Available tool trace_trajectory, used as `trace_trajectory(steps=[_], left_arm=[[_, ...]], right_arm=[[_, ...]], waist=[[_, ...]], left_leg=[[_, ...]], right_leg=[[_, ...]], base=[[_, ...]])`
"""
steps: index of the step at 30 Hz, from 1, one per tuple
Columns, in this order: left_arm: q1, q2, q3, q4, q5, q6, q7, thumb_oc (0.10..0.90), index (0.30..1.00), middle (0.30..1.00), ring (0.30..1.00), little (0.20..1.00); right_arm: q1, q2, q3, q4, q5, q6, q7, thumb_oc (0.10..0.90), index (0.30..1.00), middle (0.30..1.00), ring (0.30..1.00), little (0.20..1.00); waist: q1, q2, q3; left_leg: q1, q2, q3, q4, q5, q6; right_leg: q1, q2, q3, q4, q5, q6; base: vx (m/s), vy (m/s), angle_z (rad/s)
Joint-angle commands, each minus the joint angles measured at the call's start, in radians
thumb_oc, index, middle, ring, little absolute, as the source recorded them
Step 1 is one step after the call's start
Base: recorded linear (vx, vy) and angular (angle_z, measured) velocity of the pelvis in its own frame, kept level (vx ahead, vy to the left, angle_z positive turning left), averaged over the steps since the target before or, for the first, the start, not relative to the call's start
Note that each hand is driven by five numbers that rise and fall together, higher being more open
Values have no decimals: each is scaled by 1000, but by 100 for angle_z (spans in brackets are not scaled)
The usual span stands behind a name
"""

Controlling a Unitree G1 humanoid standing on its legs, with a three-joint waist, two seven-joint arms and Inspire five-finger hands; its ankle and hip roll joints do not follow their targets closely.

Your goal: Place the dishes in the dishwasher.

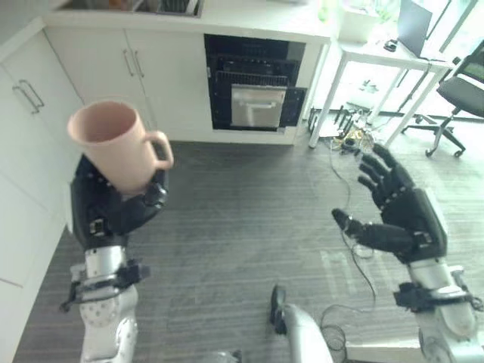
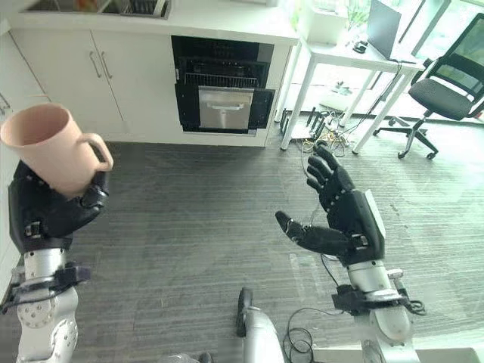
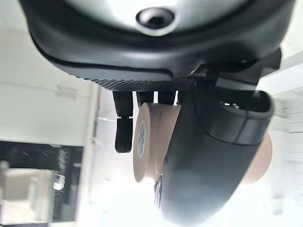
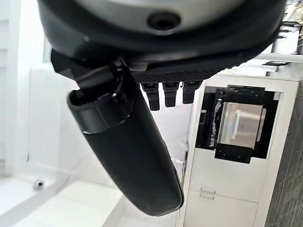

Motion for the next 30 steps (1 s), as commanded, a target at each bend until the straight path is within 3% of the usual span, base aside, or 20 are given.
trace_trajectory(steps=[1,5,6,7,8,9,10,12,14,15,17,18,19,21,23,26,28,30], left_arm=[[-90,79,11,-213,86,-147,92,400,300,300,300,300],[-87,57,12,-215,82,-159,150,400,300,300,300,300],[-82,53,14,-217,78,-159,153,400,300,300,300,300],[-79,48,14,-215,71,-157,156,400,300,300,300,300],[-78,44,14,-214,67,-156,157,400,300,300,300,300],[-73,35,17,-212,56,-157,152,400,300,300,300,300],[-61,24,19,-210,56,-163,138,400,300,300,300,300],[-50,17,18,-195,69,-176,122,400,300,300,300,300],[-41,18,24,-188,57,-179,123,400,300,300,300,300],[-20,19,38,-178,49,-190,129,400,300,300,300,300],[-10,24,39,-175,45,-195,135,400,300,300,300,300],[-4,24,36,-176,53,-197,139,400,300,300,300,300],[2,23,33,-177,71,-208,146,400,300,300,300,300],[-1,18,22,-176,66,-214,141,400,300,300,300,300],[0,20,29,-171,31,-207,119,400,300,300,300,300],[-12,37,35,-179,26,-190,107,400,300,300,300,300],[-35,46,27,-172,19,-182,91,400,300,300,300,300],[-57,52,24,-169,10,-171,61,400,300,300,300,300]], right_arm=[[-128,-33,-42,-57,41,-119,-5,800,900,900,900,900],[-157,-44,-24,-57,0,-90,-47,800,900,900,900,900],[-151,-53,-35,-53,-4,-85,-41,800,900,900,900,900],[-145,-65,-45,-48,-14,-77,-39,800,900,900,900,900],[-143,-72,-50,-47,-16,-72,-39,800,900,900,900,900],[-140,-83,-58,-42,-6,-72,-30,800,900,900,900,900],[-132,-82,-63,-33,-3,-81,-12,800,900,900,900,900],[-127,-83,-65,-24,-10,-85,-5,800,900,900,900,900],[-138,-89,-61,-13,1,-81,2,800,900,900,900,900],[-149,-90,-55,-3,2,-74,21,800,900,900,900,900],[-148,-85,-48,-6,-3,-65,30,800,900,900,900,900],[-143,-83,-44,-12,-2,-62,31,800,900,900,900,900],[-131,-79,-46,-21,2,-61,32,800,900,900,900,900],[-115,-87,-46,-29,1,-62,22,800,900,900,900,900],[-95,-84,-63,-25,15,-63,64,800,900,900,900,900],[-69,-63,-84,-48,26,-53,72,800,900,900,900,900],[-87,-47,-75,-44,11,-47,39,800,900,900,900,900],[-113,-29,-63,-35,-8,-39,6,800,900,900,900,900]], waist=[[9,7,-74],[9,10,-123],[5,22,-134],[7,26,-140],[10,18,-139],[24,-1,-128],[40,-12,-106],[62,-26,-81],[72,-18,-70],[75,2,-66],[80,46,-61],[87,62,-61],[90,77,-65],[98,84,-70],[93,88,-79],[98,71,-114],[105,47,-124],[115,37,-130]], left_leg=[[-21,95,-112,-32,9,-90],[65,125,-91,-32,-28,-117],[102,149,-70,-32,40,-143],[128,179,-40,-32,166,-175],[155,184,-21,-32,238,-193],[127,181,-1,51,324,-213],[38,187,9,171,357,-224],[-103,193,29,238,341,-204],[-130,194,49,160,318,-188],[-119,200,83,-32,306,-173],[-214,237,41,-32,235,-176],[-271,254,7,-32,232,-191],[-321,284,-18,-32,284,-211],[-386,316,1,-32,308,-224],[-394,330,32,-32,295,-216],[-351,301,56,-32,267,-172],[-330,257,43,-32,239,-148],[-323,220,6,-32,233,-122]], right_leg=[[193,13,-11,-36,25,98],[240,37,-43,-36,0,56],[250,53,-58,-36,-18,36],[271,61,-69,-36,-39,18],[284,58,-70,-36,-50,5],[320,52,-67,-36,-74,-14],[361,58,-59,-36,-95,-35],[408,64,-36,-36,-121,-44],[428,83,-11,-36,-141,-39],[438,116,42,-36,-162,-22],[453,171,86,-36,-184,-8],[465,190,100,-36,-195,-6],[487,214,117,-36,-221,-15],[532,225,118,-36,-266,-24],[569,197,117,-36,-290,-6],[624,146,108,-36,-291,35],[641,98,82,-36,-226,65],[647,76,57,-36,-117,96]], base=[[495,-317,36],[433,-260,17],[354,-190,-20],[310,-204,-14],[315,-264,-11],[255,-287,-19],[268,-298,-20],[216,-154,-49],[278,36,-59],[348,166,-55],[356,212,-78],[460,199,-100],[518,187,-105],[544,229,-87],[572,322,-63],[440,235,-28],[321,136,24],[264,112,49]])
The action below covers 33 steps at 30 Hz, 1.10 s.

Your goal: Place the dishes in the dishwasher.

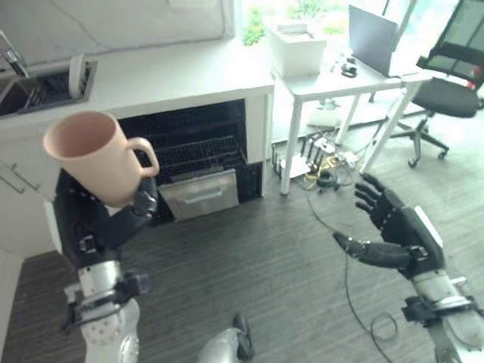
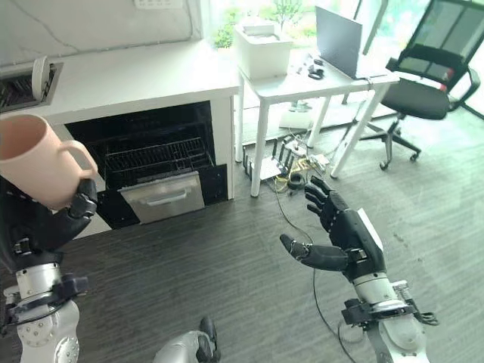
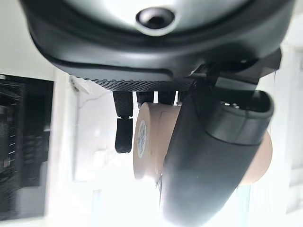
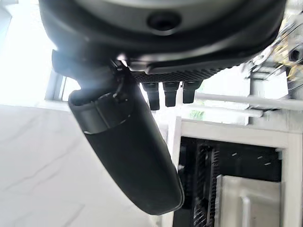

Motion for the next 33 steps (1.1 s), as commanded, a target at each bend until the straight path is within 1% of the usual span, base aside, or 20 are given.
trace_trajectory(steps=[1,3,5,6,7,8,9,10,11,13,19,21,23,24,26,28,29,30,31,33], left_arm=[[-55,91,32,-118,-19,-83,-61,400,300,300,300,300],[-60,91,34,-123,-12,-71,-75,400,300,300,300,300],[-61,88,33,-123,-3,-59,-74,400,300,300,300,300],[-64,91,33,-121,11,-45,-48,400,300,300,300,300],[-65,93,35,-121,7,-42,-50,400,300,300,300,300],[-73,102,42,-117,-5,-32,-75,400,300,300,300,300],[-74,105,44,-116,-8,-31,-78,400,300,300,300,300],[-76,109,45,-116,-13,-30,-81,400,300,300,300,300],[-74,113,45,-120,-12,-26,-79,400,300,300,300,300],[-67,117,34,-130,-13,-16,-71,400,300,300,300,300],[-44,94,22,-148,-71,11,-71,400,300,300,300,300],[-41,89,17,-155,-64,9,-69,400,300,300,300,300],[-40,85,15,-157,-56,2,-78,400,300,300,300,300],[-42,83,12,-159,-51,-2,-79,400,300,300,300,300],[-40,76,11,-149,-51,-26,-81,400,300,300,300,300],[-39,72,11,-138,-46,-38,-84,400,300,300,300,300],[-34,72,12,-134,-54,-40,-90,400,300,300,300,300],[-32,72,13,-133,-55,-41,-93,400,300,300,300,300],[-20,71,9,-136,-56,-42,-92,400,300,300,300,300],[-37,71,-13,-115,-36,-34,-75,400,300,300,300,300]], right_arm=[[-137,38,-24,-42,4,-91,-57,800,900,900,900,900],[-145,55,-15,-37,-1,-89,-57,800,900,900,900,900],[-149,80,13,-34,-20,-88,-53,800,900,900,900,900],[-160,80,42,-24,-34,-79,-47,800,900,900,900,900],[-159,77,42,-24,-30,-78,-46,800,900,900,900,900],[-153,64,30,-23,-9,-83,-39,800,900,900,900,900],[-152,61,28,-22,-3,-86,-38,800,900,900,900,900],[-149,51,21,-18,10,-95,-37,800,900,900,900,900],[-141,37,9,-16,31,-103,-30,800,900,900,900,900],[-124,31,4,-27,23,-114,-25,800,900,900,900,900],[-147,-11,9,-38,18,-89,-55,800,900,900,900,900],[-148,-16,7,-42,28,-78,-59,800,900,900,900,900],[-137,-18,2,-40,19,-81,-56,800,900,900,900,900],[-127,-22,-7,-33,25,-86,-49,800,900,900,900,900],[-126,-21,-16,-22,19,-85,-29,800,900,900,900,900],[-141,-20,-14,-10,8,-72,-29,800,900,900,900,900],[-154,-21,-13,-3,7,-64,-30,800,900,900,900,900],[-156,-21,-14,-2,9,-65,-28,800,900,900,900,900],[-138,-16,-19,-9,9,-74,-16,800,900,900,900,900],[-131,-28,-15,-11,19,-68,-23,800,900,900,900,900]], waist=[[54,-18,-68],[64,-13,-71],[58,16,-57],[45,22,-46],[44,19,-46],[31,-3,-28],[29,-9,-23],[18,-24,-13],[3,-36,-9],[-32,-43,-6],[-34,-40,-49],[-34,-32,-56],[-32,-20,-55],[-29,-19,-53],[-12,-43,-37],[-8,-35,-27],[-11,-12,-26],[-12,-6,-28],[-13,27,-35],[-23,30,-50]], left_leg=[[6,131,-104,39,-59,-206],[22,104,-134,39,-75,-186],[72,82,-184,39,-98,-167],[108,81,-186,39,-110,-170],[112,81,-185,39,-111,-173],[149,84,-190,39,-138,-189],[156,82,-190,39,-145,-191],[173,74,-195,39,-163,-193],[190,61,-203,39,-186,-191],[229,40,-238,39,-224,-181],[290,62,-248,39,-266,-206],[312,71,-241,39,-256,-219],[324,95,-223,39,-186,-241],[333,115,-190,39,-79,-265],[319,106,-154,58,19,-276],[270,146,-101,39,-9,-271],[225,192,-78,39,-63,-275],[211,203,-73,39,-80,-277],[124,254,-91,39,-85,-305],[127,242,-121,39,-108,-303]], right_leg=[[-100,-69,1,-139,324,129],[-71,-80,-34,-97,449,145],[-162,-70,-21,107,505,138],[-282,-65,-41,91,433,101],[-283,-63,-49,60,424,98],[-320,-80,-94,-139,402,94],[-333,-88,-95,-139,386,94],[-386,-99,-77,-139,347,98],[-433,-98,-42,-139,338,105],[-519,-95,37,-139,403,113],[-473,-59,30,-139,335,74],[-454,-48,26,-139,323,60],[-431,-37,19,-139,307,45],[-409,-36,13,-139,288,30],[-373,-53,29,-139,264,11],[-357,-45,35,-139,246,15],[-354,-35,23,-139,235,25],[-354,-34,18,-139,232,29],[-347,-25,11,-139,210,39],[-354,-33,13,-139,206,41]], base=[[260,105,83],[258,130,92],[349,156,62],[350,63,52],[445,-223,45],[285,-277,17],[322,-328,51],[236,-186,69],[325,-213,73],[399,-218,39],[294,-257,73],[206,-199,-3],[151,-182,-18],[148,-206,-7],[160,-202,-21],[93,18,-25],[39,152,1],[129,330,8],[144,311,26],[148,351,4]])
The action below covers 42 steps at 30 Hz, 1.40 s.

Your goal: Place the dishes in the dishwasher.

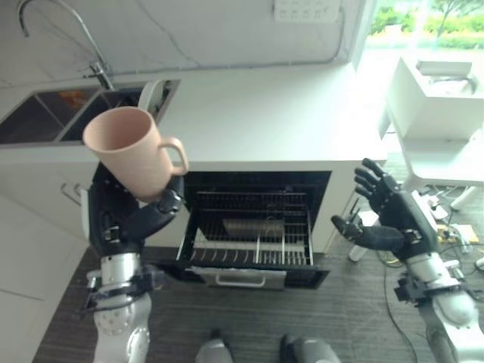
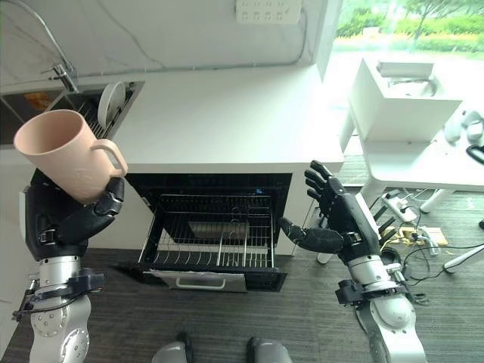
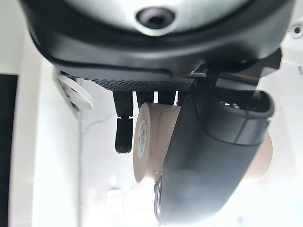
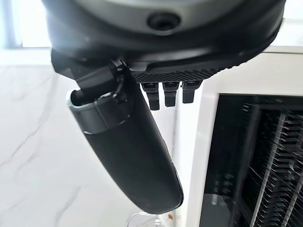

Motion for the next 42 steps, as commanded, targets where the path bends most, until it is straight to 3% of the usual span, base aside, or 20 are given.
trace_trajectory(steps=[1,3,5,12,15,16,17,18,19,23,28,42], left_arm=[[-68,80,53,-101,91,-104,17,400,300,300,300,300],[-94,110,34,-79,109,-43,-15,400,300,300,300,300],[-114,132,15,-67,191,-45,-3,400,300,300,300,300],[-197,159,-97,-2,320,-18,15,400,300,300,300,300],[-225,159,-140,30,377,-55,42,400,300,300,300,300],[-225,159,-140,30,377,-55,42,400,300,300,300,300],[-273,172,-177,59,411,-67,34,400,300,300,300,300],[-290,173,-189,66,430,-63,30,400,300,300,300,300],[-294,172,-199,71,434,-62,24,400,300,300,300,300],[-290,149,-247,64,376,-92,-46,400,300,300,300,300],[-297,130,-296,48,357,-85,-73,400,300,300,300,300],[-324,118,-397,73,322,-85,-68,400,300,300,300,300]], right_arm=[[-44,-28,-41,-130,87,-96,22,800,900,900,900,900],[-58,-15,-14,-135,71,-76,-3,800,900,900,900,900],[-85,4,13,-126,135,-38,12,800,900,900,900,900],[-176,50,110,-90,257,4,42,800,900,900,900,900],[-216,65,141,-66,298,-8,67,800,900,900,900,900],[-216,65,141,-66,298,-8,67,800,900,900,900,900],[-255,74,175,-51,329,-25,96,800,900,900,900,900],[-260,79,185,-54,347,-18,107,800,900,900,900,900],[-265,77,190,-55,365,-9,115,800,900,900,900,900],[-293,78,217,-47,451,54,153,800,900,900,900,900],[-324,83,255,-17,513,93,146,800,900,900,900,900],[-352,140,356,-16,500,123,116,800,900,900,900,900]], waist=[[-13,-55,-113],[-14,-63,-117],[-8,-71,-108],[7,-84,-99],[8,-78,-87],[8,-78,-87],[20,-93,-68],[24,-103,-66],[21,-107,-63],[28,-106,-90],[38,-94,-117],[31,-77,-137]], left_leg=[[141,-93,-8,-22,-10,-7],[159,-123,-14,-22,-39,14],[175,-141,-9,-22,-60,34],[184,-171,3,-22,-80,76],[181,-173,-8,-22,-67,93],[181,-173,-8,-22,-67,93],[177,-158,4,-22,-60,75],[177,-157,7,-22,-62,75],[185,-157,7,-22,-63,72],[201,-141,27,-22,-65,55],[207,-126,44,-22,-75,44],[226,-123,26,-22,-95,40]], right_leg=[[74,-75,18,-151,64,173],[81,-104,16,-151,75,192],[88,-132,11,-151,90,211],[114,-165,-22,-151,112,235],[151,-136,-50,-151,235,246],[151,-136,-50,-151,235,246],[110,-146,-72,-151,170,234],[111,-150,-71,-151,159,235],[103,-145,-41,-151,142,232],[99,-125,-14,-151,106,209],[101,-115,-17,-151,89,196],[110,-125,-21,-151,78,196]], base=[[147,330,-25],[137,289,13],[67,188,12],[12,128,-2],[16,59,-9],[-36,-134,-17],[-14,-220,-23],[11,-277,-38],[68,-176,-36],[55,-77,-17],[38,-44,-11],[12,-17,3]])
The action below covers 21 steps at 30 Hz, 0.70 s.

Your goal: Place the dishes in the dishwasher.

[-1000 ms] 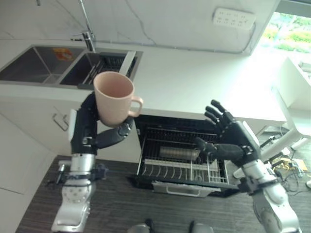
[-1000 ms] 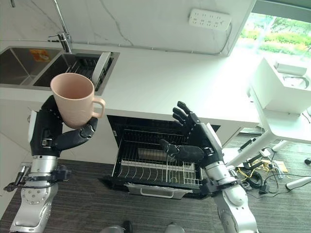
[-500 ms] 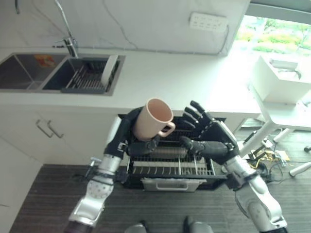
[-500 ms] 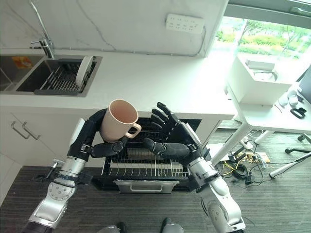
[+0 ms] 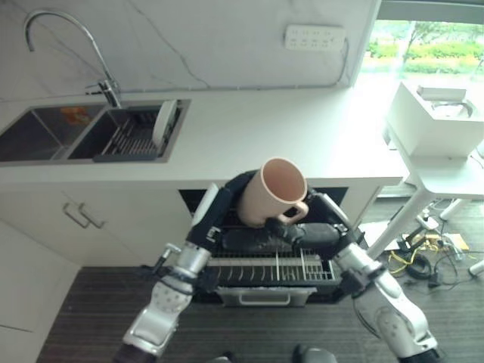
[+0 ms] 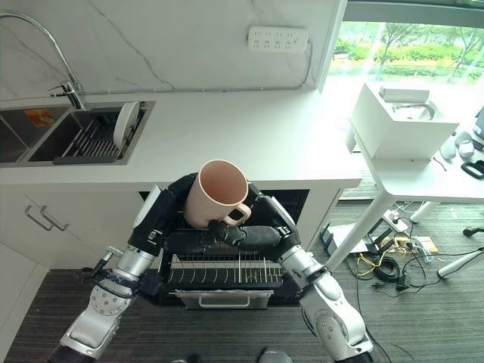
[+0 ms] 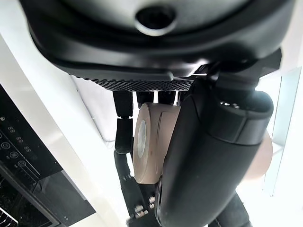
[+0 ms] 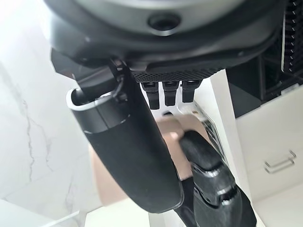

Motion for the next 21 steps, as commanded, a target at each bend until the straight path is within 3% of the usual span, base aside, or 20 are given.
trace_trajectory(steps=[1,9,21], left_arm=[[-120,1,5,-58,-57,-108,44,400,300,300,300,300],[-137,-1,-31,-48,43,-95,146,400,300,300,300,300],[-144,-24,-79,-1,106,-99,287,400,300,300,300,300]], right_arm=[[-113,59,-22,-62,66,-74,24,800,900,900,900,900],[-138,83,31,-104,97,-102,21,800,900,900,900,900],[-160,133,57,-137,148,-243,-101,800,900,900,900,900]], waist=[[14,-37,-56],[18,-37,-58],[16,-36,-59]], left_leg=[[15,18,-44,80,-154,-14],[20,14,-48,80,-160,-9],[24,13,-41,80,-165,-3]], right_leg=[[82,-3,12,-78,-27,89],[83,-5,15,-78,-28,90],[83,-6,19,-78,-28,89]], base=[[0,0,0],[-8,2,0],[-12,4,1]])
